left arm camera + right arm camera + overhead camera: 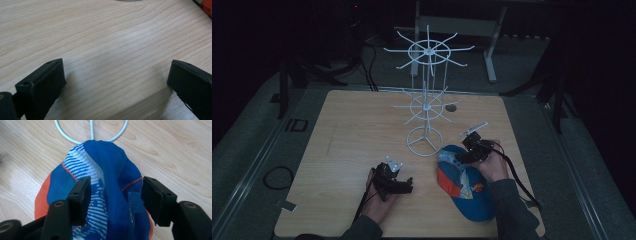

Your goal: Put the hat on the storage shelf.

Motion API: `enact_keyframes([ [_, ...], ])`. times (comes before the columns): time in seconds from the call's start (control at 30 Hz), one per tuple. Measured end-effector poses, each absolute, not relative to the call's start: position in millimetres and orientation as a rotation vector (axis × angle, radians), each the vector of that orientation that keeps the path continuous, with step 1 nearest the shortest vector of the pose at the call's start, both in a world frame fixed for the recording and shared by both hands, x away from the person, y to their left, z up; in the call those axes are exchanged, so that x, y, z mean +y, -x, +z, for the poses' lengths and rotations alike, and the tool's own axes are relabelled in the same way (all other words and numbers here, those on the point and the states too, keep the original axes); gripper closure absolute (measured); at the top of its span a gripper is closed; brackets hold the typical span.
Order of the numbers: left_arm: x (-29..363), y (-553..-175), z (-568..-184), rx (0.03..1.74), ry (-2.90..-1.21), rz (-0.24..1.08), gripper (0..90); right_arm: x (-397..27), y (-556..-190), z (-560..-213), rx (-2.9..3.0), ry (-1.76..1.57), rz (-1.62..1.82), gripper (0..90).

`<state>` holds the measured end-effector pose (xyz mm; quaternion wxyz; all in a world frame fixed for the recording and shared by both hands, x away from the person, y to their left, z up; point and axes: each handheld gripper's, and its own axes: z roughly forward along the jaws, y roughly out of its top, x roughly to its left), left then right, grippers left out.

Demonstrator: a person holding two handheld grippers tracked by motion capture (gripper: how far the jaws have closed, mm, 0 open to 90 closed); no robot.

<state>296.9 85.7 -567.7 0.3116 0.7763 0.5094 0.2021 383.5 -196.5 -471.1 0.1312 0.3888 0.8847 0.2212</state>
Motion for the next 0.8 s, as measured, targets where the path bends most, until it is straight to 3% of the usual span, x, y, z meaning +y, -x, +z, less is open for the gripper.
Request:
enact_keyframes([
  [0.37,85.4,-296.8,-567.8,1.343,-2.049,0.531,1.9,-194.1,-393.8,-484.9,2.635,-1.167,0.595,47.7],
  [0.5,85.3,-296.8,-567.7,1.343,-2.05,0.531,1.9,-194.3,-397.5,-491.9,2.678,-1.19,0.571,59.6],
  [0.57,85.3,-296.8,-567.7,1.342,-2.05,0.531,1.9,-194.6,-398.0,-494.9,2.702,-1.183,0.569,70.9],
  [0.6,85.3,-296.8,-567.7,1.342,-2.05,0.531,1.9,-194.6,-398.0,-494.9,2.702,-1.183,0.569,70.9],
  [0.63,85.3,-296.8,-567.8,1.342,-2.05,0.531,1.9,-195.2,-396.9,-495.1,2.704,-1.175,0.582,82.3],
  [0.67,85.3,-296.8,-567.8,1.342,-2.05,0.531,1.9,-195.2,-395.9,-494.6,2.705,-1.173,0.591,85.8],
  [0.8,85.3,-296.8,-567.7,1.343,-2.05,0.531,1.9,-196.1,-392.2,-491.6,2.696,-1.146,0.608,88.2],
])
